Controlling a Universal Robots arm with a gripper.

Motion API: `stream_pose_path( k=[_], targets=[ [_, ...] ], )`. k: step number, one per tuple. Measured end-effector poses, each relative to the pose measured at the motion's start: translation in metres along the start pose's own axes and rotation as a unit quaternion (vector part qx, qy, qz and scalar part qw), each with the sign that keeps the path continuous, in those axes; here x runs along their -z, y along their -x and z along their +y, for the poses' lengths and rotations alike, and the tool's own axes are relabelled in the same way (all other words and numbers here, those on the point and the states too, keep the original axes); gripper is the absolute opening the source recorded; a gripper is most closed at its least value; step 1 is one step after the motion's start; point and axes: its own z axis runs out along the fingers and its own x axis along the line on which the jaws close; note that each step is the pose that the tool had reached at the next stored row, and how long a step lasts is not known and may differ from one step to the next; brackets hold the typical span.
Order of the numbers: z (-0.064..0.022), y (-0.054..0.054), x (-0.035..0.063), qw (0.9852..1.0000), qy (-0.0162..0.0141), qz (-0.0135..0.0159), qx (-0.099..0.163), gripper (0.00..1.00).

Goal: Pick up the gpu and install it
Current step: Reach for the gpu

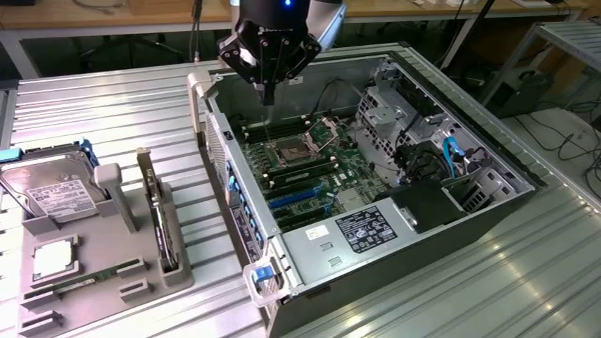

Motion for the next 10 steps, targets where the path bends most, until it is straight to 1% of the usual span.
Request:
stream_pose_path(
  k=[10],
  targets=[
    [-0.0006,-0.0071,0.0002,1.0000,0.0000,0.0000,0.000,0.11]
  ],
)
